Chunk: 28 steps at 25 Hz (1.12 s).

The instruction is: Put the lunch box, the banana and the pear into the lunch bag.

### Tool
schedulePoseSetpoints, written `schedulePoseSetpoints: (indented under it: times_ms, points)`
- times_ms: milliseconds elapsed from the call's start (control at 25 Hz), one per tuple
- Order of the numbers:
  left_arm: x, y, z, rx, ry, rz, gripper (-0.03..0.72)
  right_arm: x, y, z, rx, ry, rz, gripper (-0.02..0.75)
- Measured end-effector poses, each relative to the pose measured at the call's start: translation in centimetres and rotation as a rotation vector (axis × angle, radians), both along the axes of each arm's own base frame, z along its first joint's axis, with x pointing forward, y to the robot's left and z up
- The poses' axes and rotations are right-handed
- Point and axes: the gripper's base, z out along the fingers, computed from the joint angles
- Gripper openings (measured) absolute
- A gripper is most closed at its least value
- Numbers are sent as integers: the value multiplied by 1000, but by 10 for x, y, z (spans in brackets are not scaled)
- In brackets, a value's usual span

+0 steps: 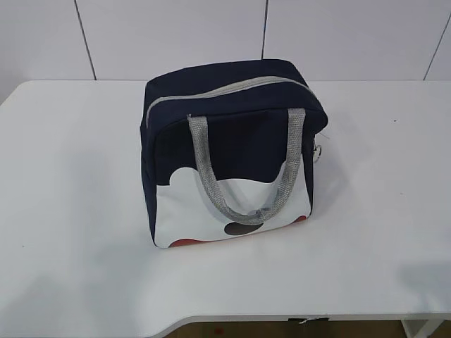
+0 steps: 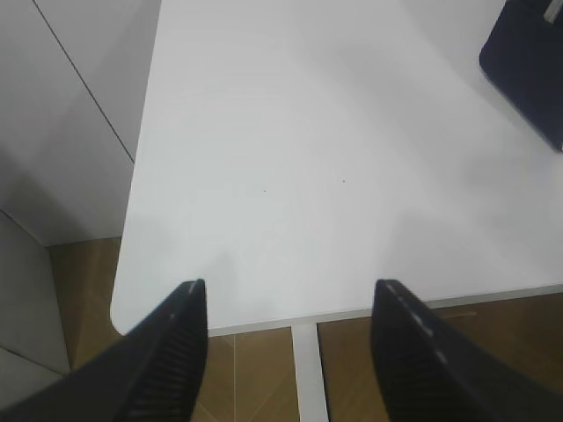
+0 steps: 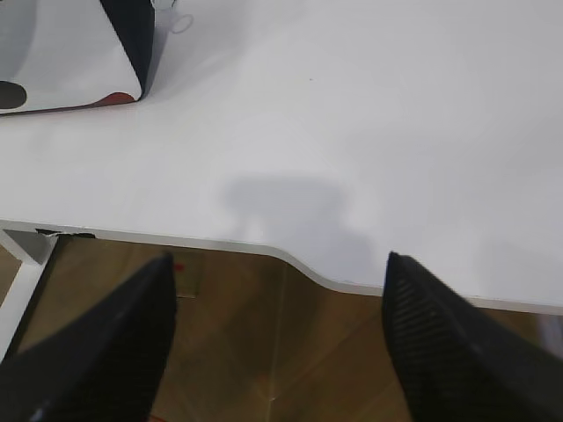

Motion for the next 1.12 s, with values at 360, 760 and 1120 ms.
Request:
schedulePoseSetpoints:
  times_ms: [360, 760, 1120]
  points:
    - [0, 0, 0, 0, 0, 2, 442, 0, 0, 0, 0, 0, -20, 577]
    - [0, 0, 0, 0, 0, 32, 435, 0, 0, 0, 0, 0, -29, 577]
    - [0, 0, 0, 0, 0, 33, 435, 0, 0, 0, 0, -2, -29, 577]
